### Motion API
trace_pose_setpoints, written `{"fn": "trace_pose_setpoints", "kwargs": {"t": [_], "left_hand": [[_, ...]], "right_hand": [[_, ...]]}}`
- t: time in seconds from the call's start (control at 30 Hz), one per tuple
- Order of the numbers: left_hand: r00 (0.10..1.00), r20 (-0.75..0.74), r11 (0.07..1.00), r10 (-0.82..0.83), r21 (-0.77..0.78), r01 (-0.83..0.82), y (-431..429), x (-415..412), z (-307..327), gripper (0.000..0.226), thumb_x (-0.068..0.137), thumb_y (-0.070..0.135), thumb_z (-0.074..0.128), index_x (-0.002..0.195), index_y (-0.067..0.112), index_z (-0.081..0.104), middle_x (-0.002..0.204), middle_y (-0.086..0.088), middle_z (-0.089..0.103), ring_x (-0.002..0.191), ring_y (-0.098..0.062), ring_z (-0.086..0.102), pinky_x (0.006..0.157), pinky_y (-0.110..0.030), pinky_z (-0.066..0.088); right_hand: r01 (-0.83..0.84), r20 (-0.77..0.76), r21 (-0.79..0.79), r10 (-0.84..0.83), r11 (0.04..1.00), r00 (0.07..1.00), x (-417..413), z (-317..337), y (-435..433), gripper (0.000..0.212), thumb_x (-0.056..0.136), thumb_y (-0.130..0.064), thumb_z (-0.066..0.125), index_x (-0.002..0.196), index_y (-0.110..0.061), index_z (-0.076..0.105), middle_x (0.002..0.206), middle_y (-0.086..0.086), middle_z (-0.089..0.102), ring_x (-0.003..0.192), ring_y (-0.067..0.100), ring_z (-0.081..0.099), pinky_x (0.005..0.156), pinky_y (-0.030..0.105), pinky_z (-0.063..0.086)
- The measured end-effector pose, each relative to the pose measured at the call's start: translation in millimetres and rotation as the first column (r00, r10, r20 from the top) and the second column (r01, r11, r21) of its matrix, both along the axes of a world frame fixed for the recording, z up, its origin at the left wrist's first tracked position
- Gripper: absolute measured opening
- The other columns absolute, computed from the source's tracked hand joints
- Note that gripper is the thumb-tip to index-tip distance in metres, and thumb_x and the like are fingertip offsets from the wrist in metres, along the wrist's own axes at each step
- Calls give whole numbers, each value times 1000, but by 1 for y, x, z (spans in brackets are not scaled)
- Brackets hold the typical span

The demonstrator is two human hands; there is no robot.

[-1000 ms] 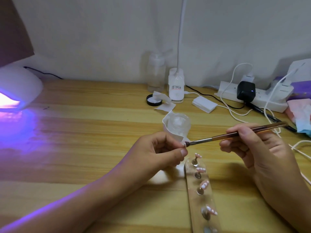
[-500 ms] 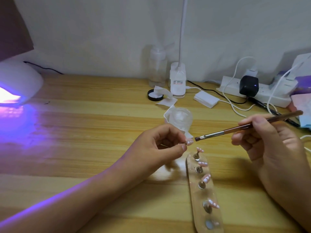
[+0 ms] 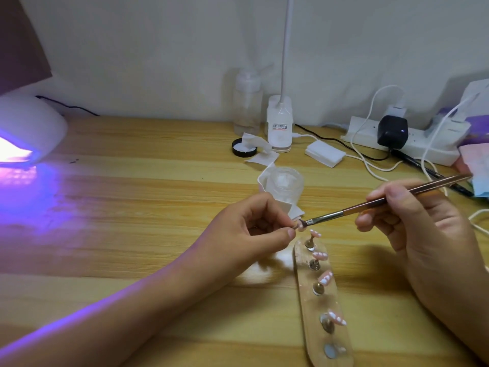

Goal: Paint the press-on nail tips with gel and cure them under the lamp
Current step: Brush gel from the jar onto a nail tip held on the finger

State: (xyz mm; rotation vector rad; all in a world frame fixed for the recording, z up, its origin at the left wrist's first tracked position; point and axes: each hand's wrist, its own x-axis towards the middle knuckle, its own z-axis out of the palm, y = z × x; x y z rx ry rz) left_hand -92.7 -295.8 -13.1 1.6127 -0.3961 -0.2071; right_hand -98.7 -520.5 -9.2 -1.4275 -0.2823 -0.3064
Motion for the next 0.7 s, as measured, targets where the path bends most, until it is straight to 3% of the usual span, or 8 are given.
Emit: {"fn": "trace_pose_setpoints", "kwargs": {"t": [0.07, 0.2, 0.33, 0.43, 0.6, 0.7], "left_hand": [[1000, 5, 1000, 4, 14, -4, -1, 0, 0, 13, 77, 20, 69, 71, 31, 66, 90, -17, 69, 75, -12, 59, 66, -22, 46], [1000, 8, 1000, 19, 12, -19, 0, -1, 0, 13, 78, 20, 69, 72, 31, 66, 95, -21, 68, 88, -31, 66, 71, -28, 48], [1000, 14, 1000, 13, 8, -13, 0, 0, -1, 11, 78, 18, 70, 74, 29, 66, 95, -24, 67, 91, -20, 69, 72, -26, 51], [1000, 4, 1000, 12, 11, -12, -1, 0, -1, 9, 77, 19, 70, 75, 27, 66, 96, -23, 68, 87, -23, 67, 68, -32, 51], [1000, 9, 1000, -1, 17, 0, 0, 0, -1, 12, 77, 19, 70, 73, 30, 67, 80, -2, 70, 76, -11, 62, 65, -22, 49], [1000, 7, 1000, 3, 20, -3, -1, 1, -2, 10, 77, 19, 71, 74, 28, 68, 89, -9, 72, 85, -28, 67, 74, -26, 51]], "right_hand": [[34, 23, -30, -33, 999, 999, 0, 0, -1, 29, 80, -53, 70, 83, -24, 71, 72, 0, 68, 65, 15, 66, 69, 22, 55], [65, 52, -41, -63, 997, 997, 0, -1, -2, 27, 83, -51, 68, 85, -24, 70, 72, -1, 67, 67, 15, 65, 71, 21, 54], [50, 27, 74, -52, 996, 998, 1, 1, -1, 19, 83, -40, 63, 80, -24, 72, 66, 1, 67, 63, 11, 65, 66, 19, 54], [3, 0, 87, -3, 996, 1000, 1, 2, 1, 19, 82, -38, 62, 78, -24, 73, 64, 0, 68, 62, 11, 66, 64, 19, 55], [-15, -30, 50, 16, 999, 999, 0, 1, 2, 18, 82, -37, 62, 79, -23, 72, 66, 4, 68, 63, 15, 67, 67, 21, 56], [8, -35, 26, -7, 1000, 999, -1, 1, 1, 18, 81, -38, 63, 79, -23, 72, 66, 4, 67, 64, 15, 66, 68, 20, 55]]}}
